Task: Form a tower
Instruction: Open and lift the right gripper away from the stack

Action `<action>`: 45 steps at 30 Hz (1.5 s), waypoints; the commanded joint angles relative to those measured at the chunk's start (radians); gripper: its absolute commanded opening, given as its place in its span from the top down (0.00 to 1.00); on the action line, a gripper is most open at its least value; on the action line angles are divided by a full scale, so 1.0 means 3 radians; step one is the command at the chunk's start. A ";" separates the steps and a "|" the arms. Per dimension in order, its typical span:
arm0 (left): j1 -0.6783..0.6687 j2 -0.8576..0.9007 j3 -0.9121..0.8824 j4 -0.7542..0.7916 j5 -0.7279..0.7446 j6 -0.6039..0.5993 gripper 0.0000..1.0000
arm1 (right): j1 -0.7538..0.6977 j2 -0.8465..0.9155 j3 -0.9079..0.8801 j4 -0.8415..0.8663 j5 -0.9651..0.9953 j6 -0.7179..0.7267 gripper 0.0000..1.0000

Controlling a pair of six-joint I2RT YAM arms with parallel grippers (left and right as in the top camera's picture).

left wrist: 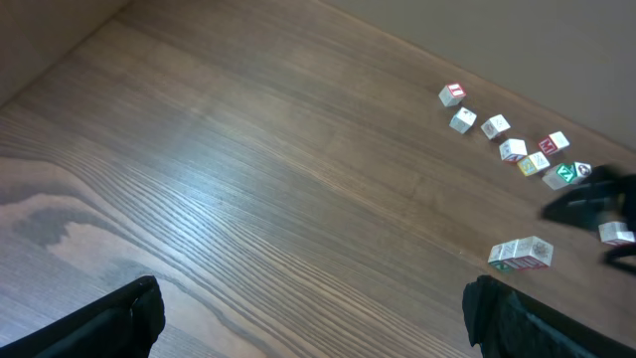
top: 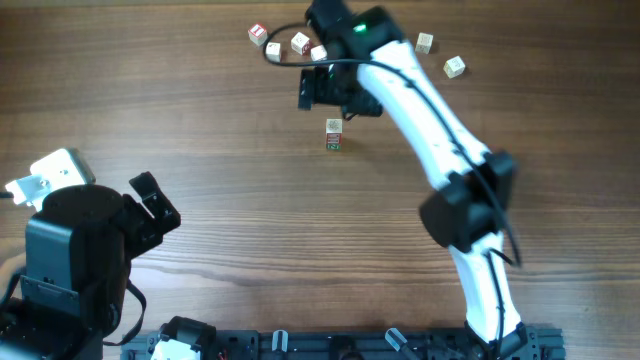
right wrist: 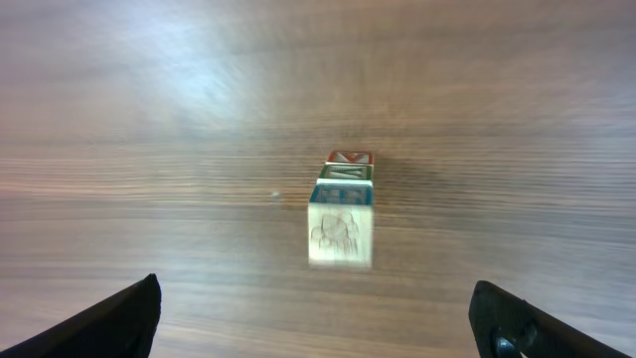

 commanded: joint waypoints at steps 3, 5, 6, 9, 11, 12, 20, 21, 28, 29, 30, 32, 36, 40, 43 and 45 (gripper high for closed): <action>0.0015 0.0001 0.0003 0.0008 -0.0043 -0.0057 0.00 | -0.0140 -0.0835 0.0084 -0.0128 0.0320 0.0003 0.00; 0.0015 0.0001 0.0003 0.0008 -0.0045 -0.0057 0.00 | -0.0140 -0.0958 0.0084 -0.0324 0.0487 0.0005 0.01; 0.0015 0.0001 0.0003 0.0006 -0.0045 -0.0057 0.00 | -0.0140 -0.1053 0.0084 -0.0523 0.0570 0.0039 0.00; 0.0015 0.0001 0.0003 0.0008 -0.0045 -0.0057 0.00 | -0.0140 -0.1314 0.0081 -0.0553 0.0529 0.0004 0.01; 0.0015 0.0001 0.0003 0.0008 -0.0045 -0.0057 0.00 | -0.0140 -0.1666 0.0081 -0.0554 0.0543 0.0001 0.01; 0.0015 0.0001 0.0003 0.0008 -0.0045 -0.0057 0.00 | -0.0140 -0.1779 0.0081 -0.0554 0.0546 -0.0006 0.01; 0.0015 0.0001 0.0003 0.0008 -0.0043 -0.0057 0.00 | -0.0140 -0.2806 0.0075 -0.0554 0.0933 -0.0214 0.01; 0.0015 0.0001 0.0003 0.0008 -0.0045 -0.0057 0.00 | -0.0140 -0.2921 0.0075 -0.0554 0.0991 -0.0270 0.00; 0.0015 0.0001 0.0003 0.0008 -0.0045 -0.0057 0.00 | -0.0140 -0.3360 0.0070 -0.0554 0.1005 -0.0359 0.01; 0.0015 0.0001 0.0003 0.0008 -0.0045 -0.0057 0.00 | -0.0140 -0.3372 0.0070 -0.0554 0.1003 -0.0359 0.01; 0.0015 0.0001 0.0003 0.0006 -0.0045 -0.0057 0.00 | -0.0140 -0.3386 0.0070 -0.0553 0.1003 -0.0357 0.01; 0.0015 0.0001 0.0003 0.0006 -0.0045 -0.0057 0.00 | -0.0140 -0.3393 0.0070 -0.0553 0.1003 -0.0351 0.01; 0.0015 0.0001 0.0003 0.0008 -0.0045 -0.0057 0.00 | -0.0140 -0.3398 0.0070 -0.0553 0.1003 -0.0348 0.01; 0.0015 0.0001 0.0003 0.0006 -0.0045 -0.0057 0.00 | -0.0140 -0.3342 0.0070 -0.0553 0.0916 -0.0348 0.00; 0.0015 0.0001 0.0003 0.0006 -0.0043 -0.0057 0.00 | -0.0140 -0.3304 0.0070 -0.0552 0.0916 -0.0348 0.00; 0.0015 0.0001 0.0003 0.0006 -0.0045 -0.0057 0.00 | -0.0140 -0.3258 0.0070 -0.0552 0.0921 -0.0361 0.01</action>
